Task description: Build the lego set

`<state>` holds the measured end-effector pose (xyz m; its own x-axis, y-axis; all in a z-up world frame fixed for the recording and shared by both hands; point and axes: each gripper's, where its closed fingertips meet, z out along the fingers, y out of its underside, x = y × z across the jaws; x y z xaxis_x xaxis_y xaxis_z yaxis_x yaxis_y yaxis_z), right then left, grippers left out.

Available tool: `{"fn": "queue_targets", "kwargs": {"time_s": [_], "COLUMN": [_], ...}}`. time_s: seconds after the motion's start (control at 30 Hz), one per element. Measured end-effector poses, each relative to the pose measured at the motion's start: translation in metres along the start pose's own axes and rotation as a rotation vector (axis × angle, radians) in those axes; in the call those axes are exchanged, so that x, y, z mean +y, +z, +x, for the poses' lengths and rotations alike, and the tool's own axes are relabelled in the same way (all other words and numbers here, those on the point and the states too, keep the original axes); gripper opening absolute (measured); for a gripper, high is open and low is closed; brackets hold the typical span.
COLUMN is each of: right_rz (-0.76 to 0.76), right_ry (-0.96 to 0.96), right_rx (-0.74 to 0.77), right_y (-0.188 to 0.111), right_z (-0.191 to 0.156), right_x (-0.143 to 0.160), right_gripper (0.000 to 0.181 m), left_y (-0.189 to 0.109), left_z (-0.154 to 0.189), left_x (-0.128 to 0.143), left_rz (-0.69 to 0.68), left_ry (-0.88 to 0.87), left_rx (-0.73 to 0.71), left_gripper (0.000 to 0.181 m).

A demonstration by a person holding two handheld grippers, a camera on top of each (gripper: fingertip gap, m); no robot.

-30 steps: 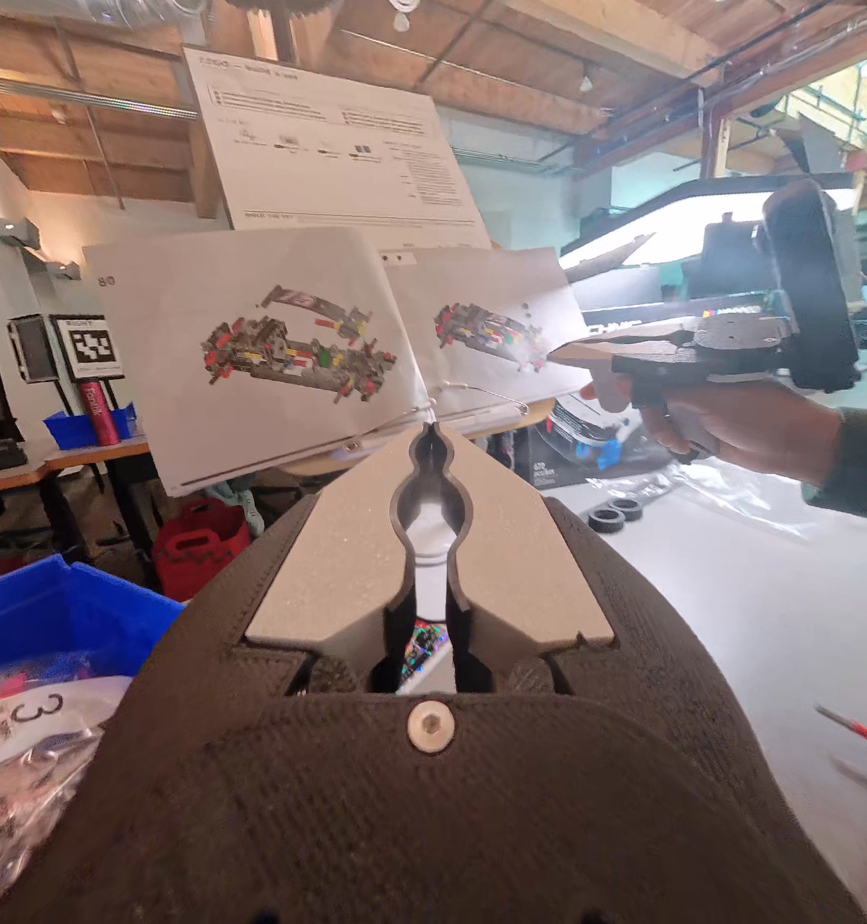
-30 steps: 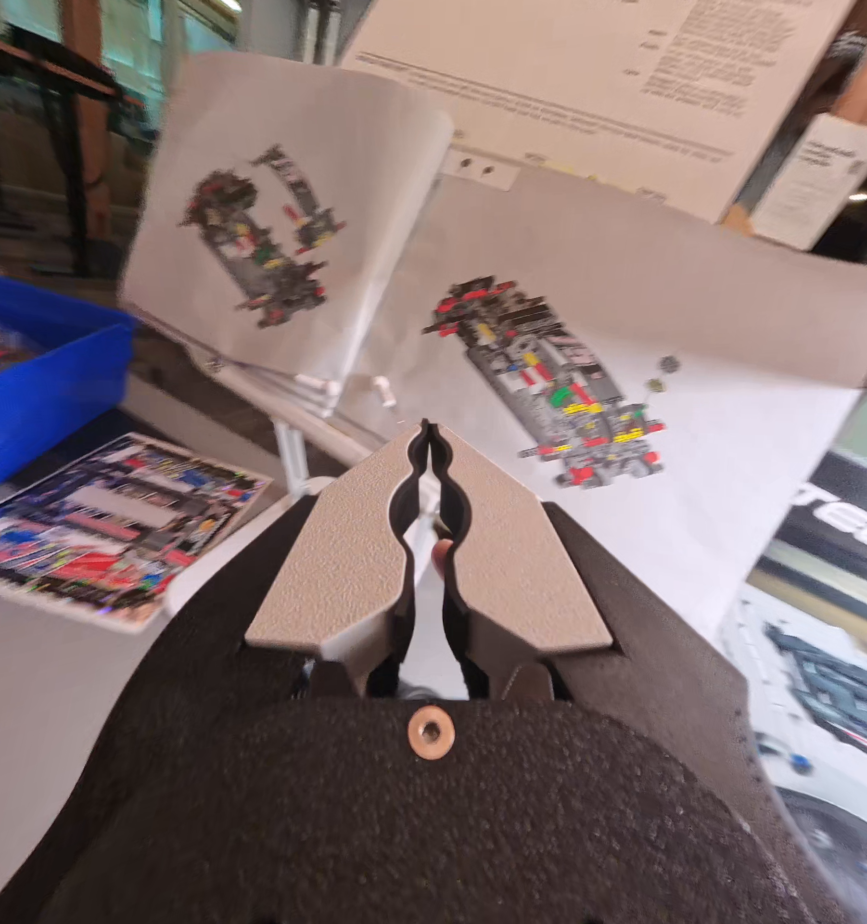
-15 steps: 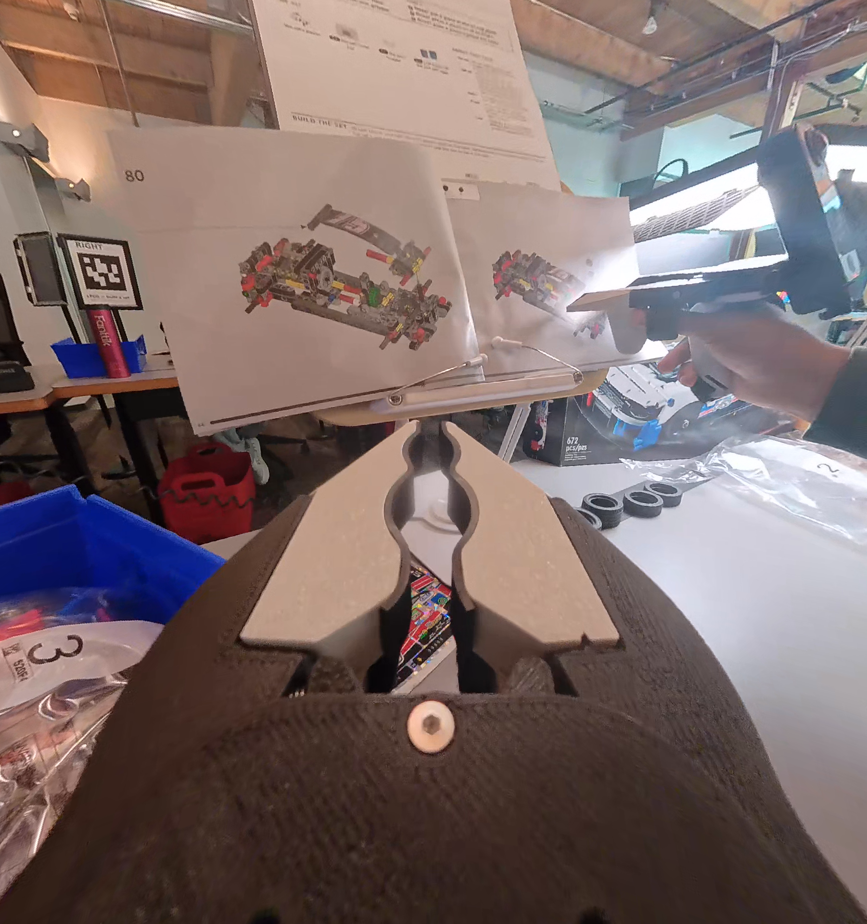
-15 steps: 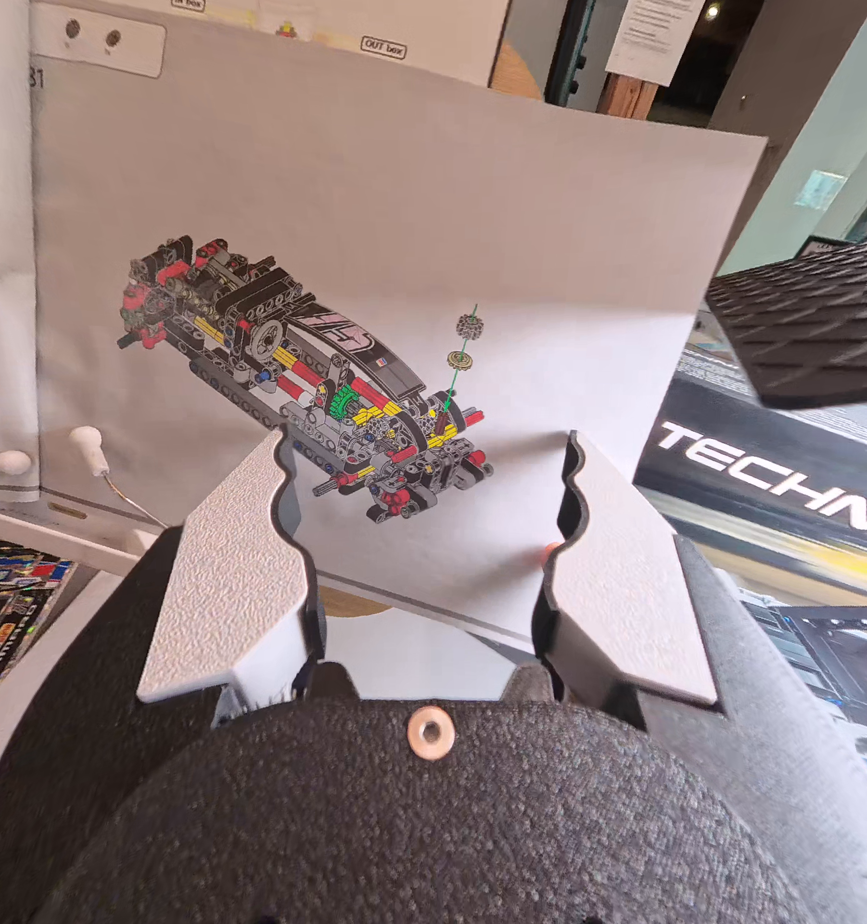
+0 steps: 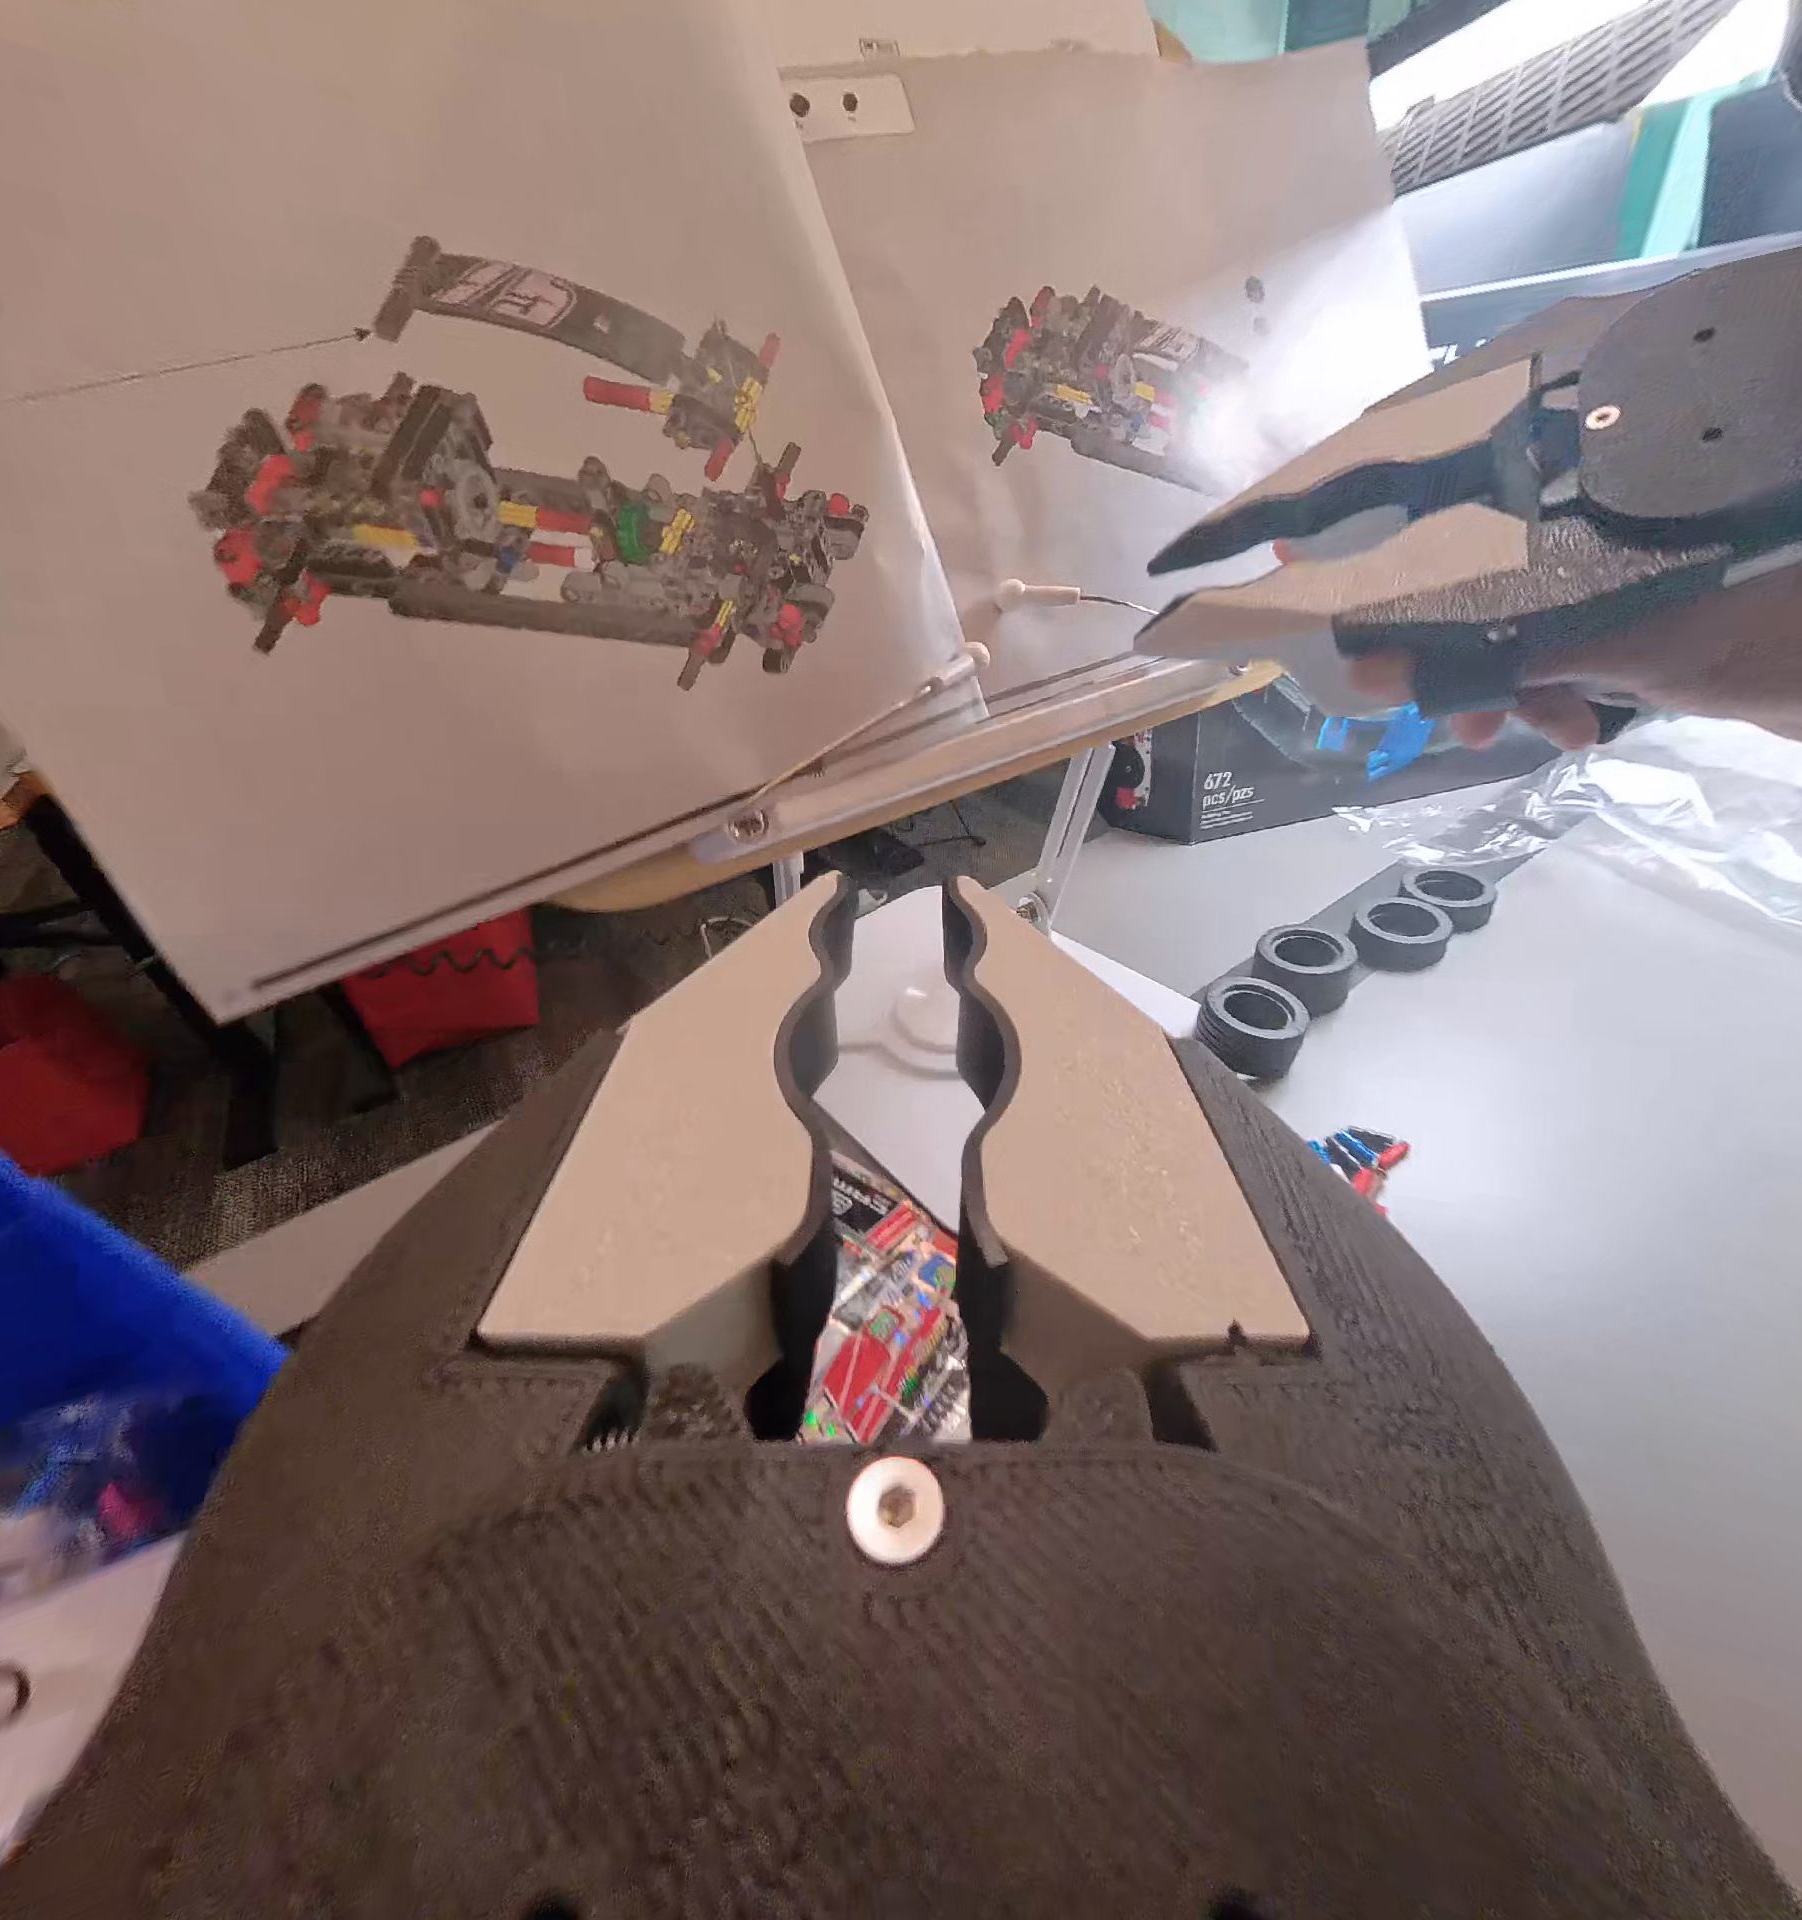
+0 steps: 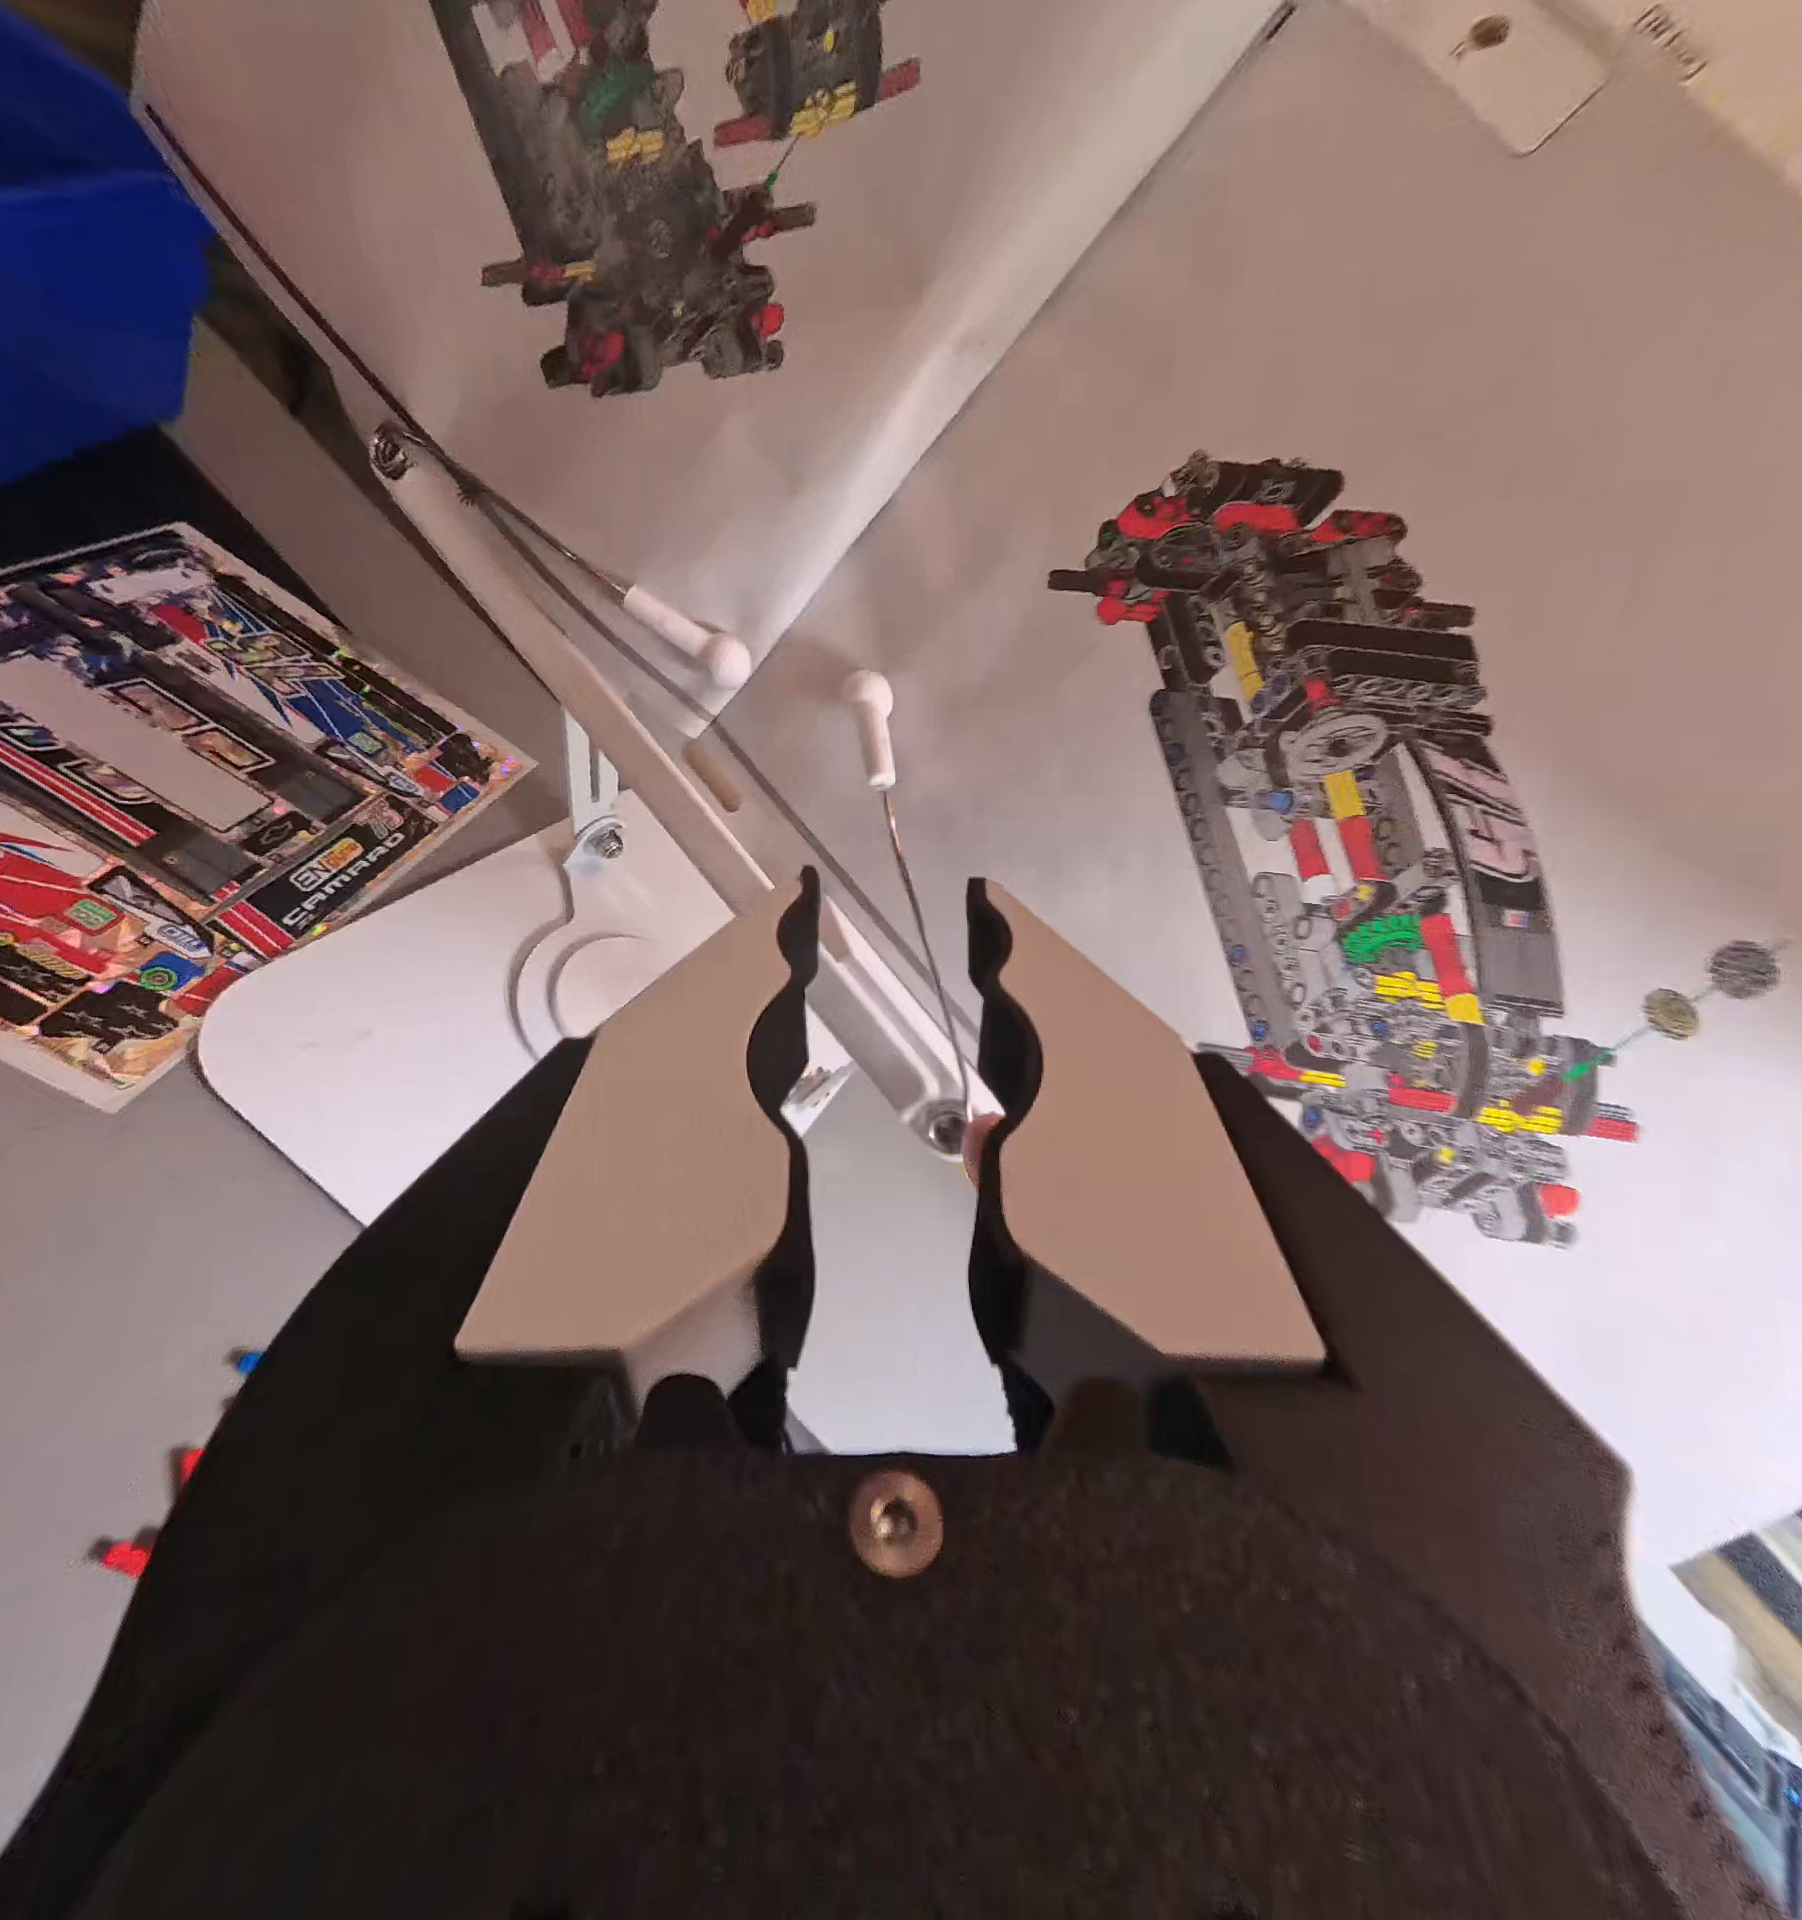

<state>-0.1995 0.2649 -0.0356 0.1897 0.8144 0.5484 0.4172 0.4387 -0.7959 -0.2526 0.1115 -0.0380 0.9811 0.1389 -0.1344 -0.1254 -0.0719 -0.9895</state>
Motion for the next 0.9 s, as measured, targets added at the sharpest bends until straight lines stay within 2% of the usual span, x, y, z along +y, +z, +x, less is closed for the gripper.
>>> {"fn": "queue_targets", "kwargs": {"time_s": [0.17,0.43,0.5,0.6,0.67,0.73,0.83,0.9], "right_rz": [-0.005,0.043,0.061,0.108,0.095,0.063,-0.019,-0.047], "right_ry": [-0.014,0.085,0.138,0.264,0.343,0.375,0.367,0.337], "right_rx": [0.077,0.074,0.063,0.03,-0.029,-0.056,-0.066,-0.069], "right_y": [0.005,-0.006,-0.013,-0.029,-0.034,-0.034,-0.018,-0.002], "right_z": [0.008,0.013,0.014,0.012,0.002,-0.008,-0.019,-0.024], "right_x": [0.013,0.026,0.029,0.038,0.053,0.072,0.1,0.106], "right_gripper": [0.002,0.003,0.012,0.022,0.029,0.034,0.032,0.032], "left_y": [0.038,0.067,0.07,0.065,0.06,0.056,0.06,0.071], "left_z": [-0.012,-0.021,-0.019,-0.02,-0.022,-0.022,-0.015,-0.007], "left_x": [-0.007,0.011,0.017,0.024,0.03,0.032,0.029,0.042], "left_rz": [-0.07,-0.166,-0.198,-0.186,-0.17,-0.159,-0.157,-0.219], "left_ry": [0.011,0.115,0.103,0.005,-0.157,-0.301,-0.395,-0.366], "left_rx": [0.021,0.017,0.03,0.052,0.078,0.114,0.084,0.038], "left_gripper": [0.02,0.022,0.024,0.024,0.025,0.035,0.034,0.038]}}
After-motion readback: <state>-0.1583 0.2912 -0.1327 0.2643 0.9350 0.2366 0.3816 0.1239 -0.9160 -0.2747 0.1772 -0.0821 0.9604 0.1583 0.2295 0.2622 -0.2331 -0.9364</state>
